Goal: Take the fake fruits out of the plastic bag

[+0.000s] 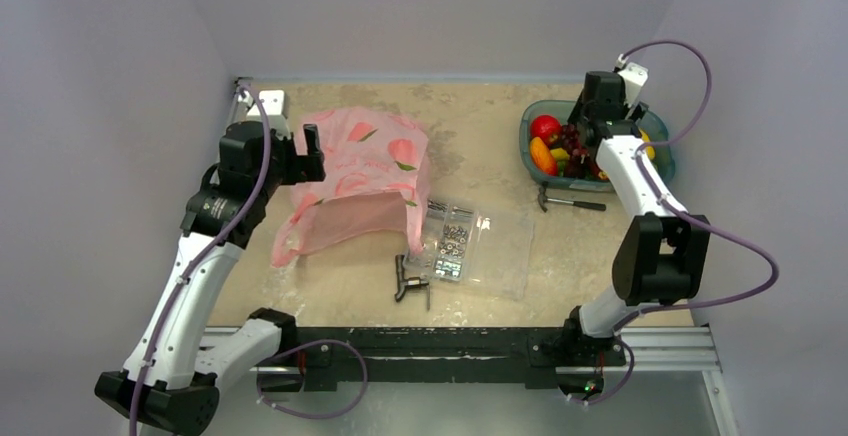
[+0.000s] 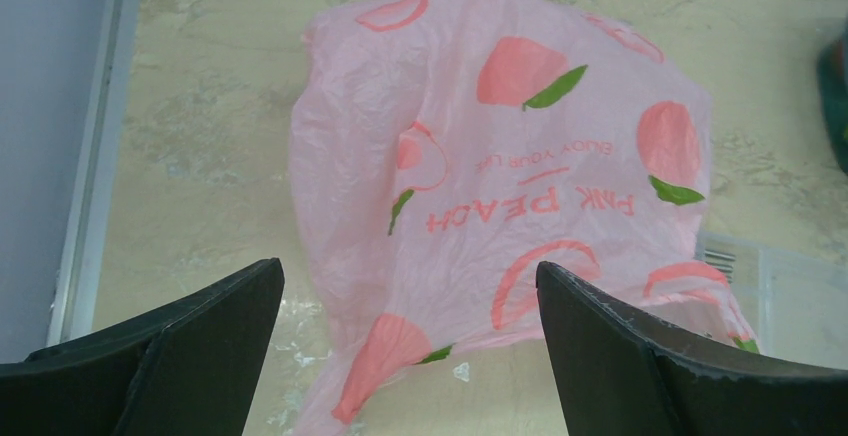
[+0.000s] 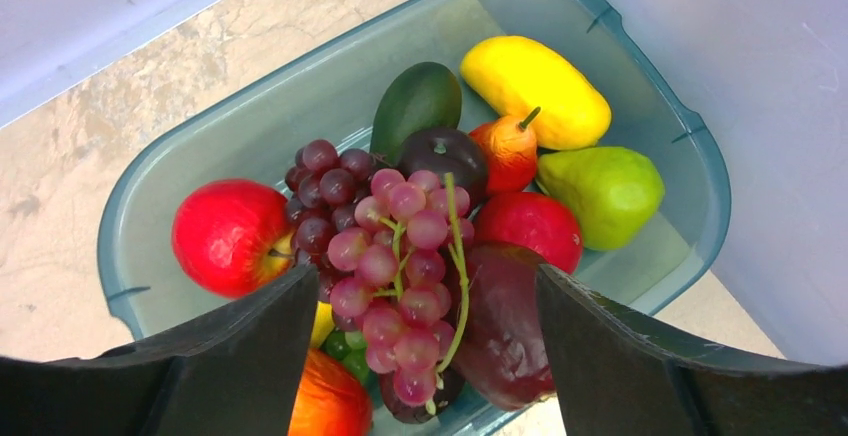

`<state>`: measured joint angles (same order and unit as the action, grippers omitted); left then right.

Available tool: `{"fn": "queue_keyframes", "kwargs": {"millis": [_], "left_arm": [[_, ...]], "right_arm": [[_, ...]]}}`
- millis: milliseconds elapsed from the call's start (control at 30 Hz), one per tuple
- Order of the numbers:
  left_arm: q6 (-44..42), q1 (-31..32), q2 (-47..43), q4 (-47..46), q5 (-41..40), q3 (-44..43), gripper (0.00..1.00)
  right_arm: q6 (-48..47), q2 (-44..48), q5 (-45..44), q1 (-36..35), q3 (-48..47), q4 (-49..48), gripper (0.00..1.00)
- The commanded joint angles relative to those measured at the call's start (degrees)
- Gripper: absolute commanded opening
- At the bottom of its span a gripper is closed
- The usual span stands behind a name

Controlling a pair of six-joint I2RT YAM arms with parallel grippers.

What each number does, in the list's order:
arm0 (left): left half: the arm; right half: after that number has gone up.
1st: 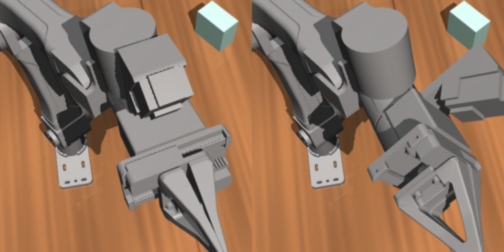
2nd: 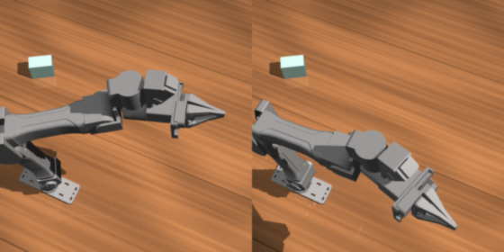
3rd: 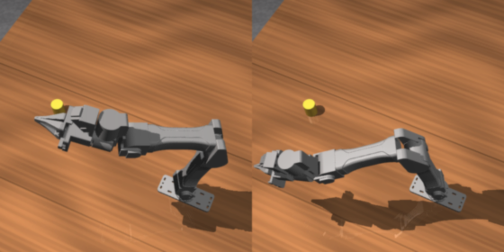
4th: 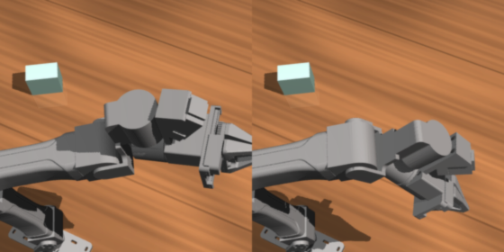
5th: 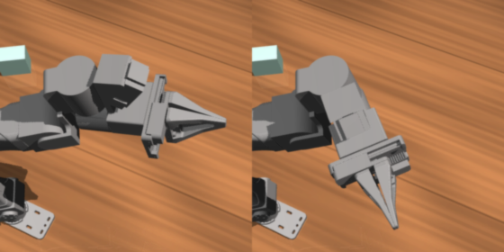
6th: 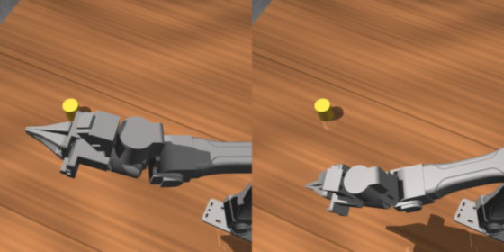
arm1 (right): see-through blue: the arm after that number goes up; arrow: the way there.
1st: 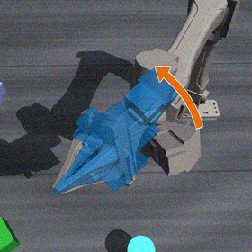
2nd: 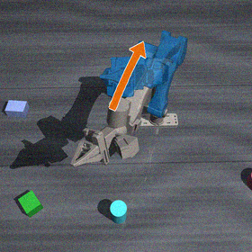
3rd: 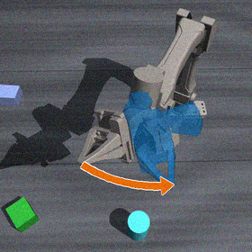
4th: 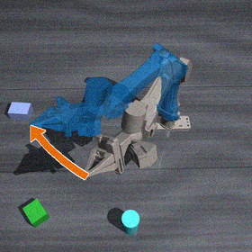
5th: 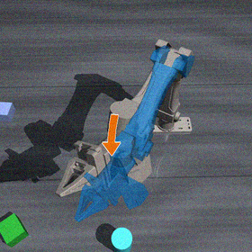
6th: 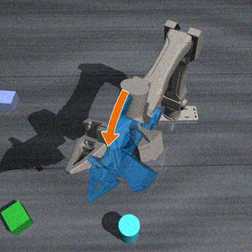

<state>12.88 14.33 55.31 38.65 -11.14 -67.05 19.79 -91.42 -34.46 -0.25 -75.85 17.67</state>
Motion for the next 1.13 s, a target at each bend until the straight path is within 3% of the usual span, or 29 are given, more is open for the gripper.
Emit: {"fn": "queue_keyframes", "kwargs": {"millis": [0,133,200,367,467,800,1100], "left_arm": [[-1.41,1.53,-2.2,-4.42,6.75,0.37,0.98],[0.82,2.28,-3.89,-2.62,10.72,-2.54,0.98],[2.71,2.28,-5.18,-2.18,13.91,-3.68,0.98],[6.67,2.28,-9.81,-1.47,18.23,-4.63,0.98],[8.09,2.24,-12.48,-0.4,19.55,-5.43,0.98],[12.13,2.28,-22.56,-5.95,20.31,-2.29,0.97],[9.5,2.28,-25.07,-6.84,17.8,-3.38,0.97]], "right_arm": [[-0.77,6.98,3.57,0.08,-1.14,0.94,0.8],[-0.84,15.89,15.05,-2.87,1.06,3.72,0.88],[-1.66,21.9,17.79,-4.63,2.81,4.03,0.97],[-2.74,36.42,32.0,-5.03,7.06,4.3,0.99],[-2.2,44.15,35.26,-5.1,9.27,4.35,0.99],[-1.2,59.59,29.39,-5.11,10.61,3.31,0.99],[-3.29,63.01,26.46,-5.23,11.72,3.07,0.99]]}}
